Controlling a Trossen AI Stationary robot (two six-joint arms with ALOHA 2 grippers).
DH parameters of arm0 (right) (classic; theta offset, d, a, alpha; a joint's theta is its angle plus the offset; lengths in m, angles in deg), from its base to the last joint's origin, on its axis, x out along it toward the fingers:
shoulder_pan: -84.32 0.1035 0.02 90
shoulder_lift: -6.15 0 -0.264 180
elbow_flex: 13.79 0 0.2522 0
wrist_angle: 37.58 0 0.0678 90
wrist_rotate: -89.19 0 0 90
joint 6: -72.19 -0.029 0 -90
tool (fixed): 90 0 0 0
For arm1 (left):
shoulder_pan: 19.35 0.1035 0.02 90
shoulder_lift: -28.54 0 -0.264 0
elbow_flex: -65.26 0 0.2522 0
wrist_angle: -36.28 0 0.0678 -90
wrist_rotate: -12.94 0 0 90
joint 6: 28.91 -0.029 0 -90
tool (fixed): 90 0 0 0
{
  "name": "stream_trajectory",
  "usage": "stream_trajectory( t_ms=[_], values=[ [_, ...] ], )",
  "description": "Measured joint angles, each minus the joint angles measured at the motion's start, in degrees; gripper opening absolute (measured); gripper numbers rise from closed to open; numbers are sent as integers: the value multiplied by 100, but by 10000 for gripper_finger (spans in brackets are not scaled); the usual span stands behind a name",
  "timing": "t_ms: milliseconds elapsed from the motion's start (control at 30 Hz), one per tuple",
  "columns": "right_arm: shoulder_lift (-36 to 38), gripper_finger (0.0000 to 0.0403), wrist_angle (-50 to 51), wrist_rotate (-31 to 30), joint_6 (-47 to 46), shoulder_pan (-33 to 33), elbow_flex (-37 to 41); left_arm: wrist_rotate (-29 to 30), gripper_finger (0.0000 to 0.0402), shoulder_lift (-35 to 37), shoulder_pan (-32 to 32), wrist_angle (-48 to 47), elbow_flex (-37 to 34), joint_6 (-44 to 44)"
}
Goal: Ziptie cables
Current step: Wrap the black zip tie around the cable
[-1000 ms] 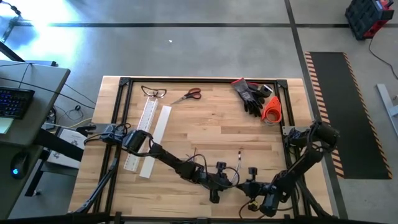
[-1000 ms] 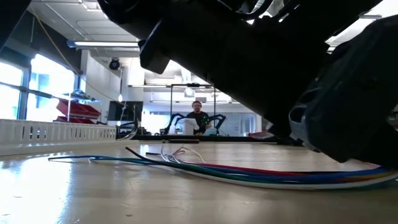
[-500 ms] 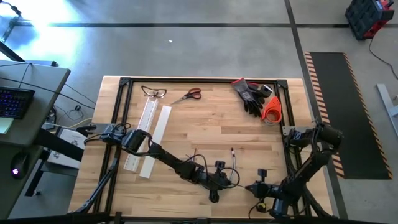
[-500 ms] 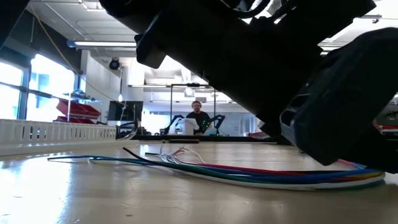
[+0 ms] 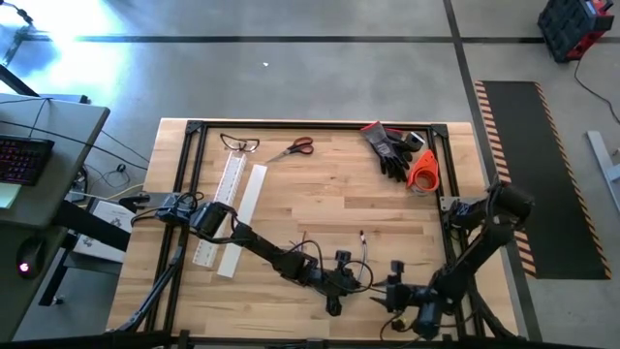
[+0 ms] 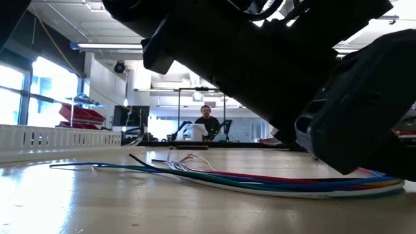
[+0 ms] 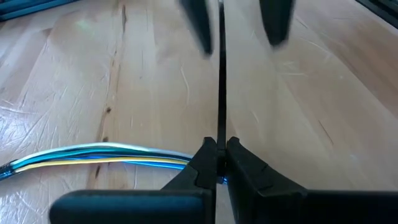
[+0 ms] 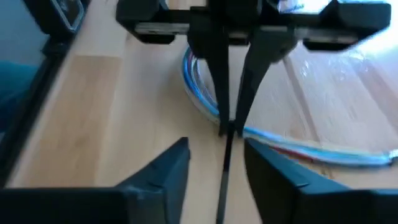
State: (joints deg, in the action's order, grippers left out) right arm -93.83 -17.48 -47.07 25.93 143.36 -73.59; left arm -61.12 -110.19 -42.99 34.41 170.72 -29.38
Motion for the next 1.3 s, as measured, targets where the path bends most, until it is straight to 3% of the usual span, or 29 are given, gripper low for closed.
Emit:
stream_trajectory(
  t_ms=[100, 233, 367, 633, 733, 1133, 1300],
  values=[
    [-209, 171, -184, 273, 334, -294, 0, -12, 0, 0, -2, 12, -2, 26],
    [-419, 173, -201, 601, 400, -586, 0, -13, 0, -5, -2, 32, -2, 28],
    [-479, 136, -241, 629, 439, -667, 0, -13, 0, -5, -2, 33, -2, 31],
    [-477, 22, -241, 740, 490, -665, 0, 15, 0, -7, -2, 75, -4, 42],
    [-477, 6, -235, 728, 458, -646, 0, 24, 0, -7, -2, 70, -4, 46],
    [-472, 1, 587, 566, -1603, 300, -5, 439, 0, 8, -122, -453, 11, 175],
    [-461, 0, 690, 345, -1794, 384, 0, 431, 0, 11, -114, -396, 0, 131]
  ],
)
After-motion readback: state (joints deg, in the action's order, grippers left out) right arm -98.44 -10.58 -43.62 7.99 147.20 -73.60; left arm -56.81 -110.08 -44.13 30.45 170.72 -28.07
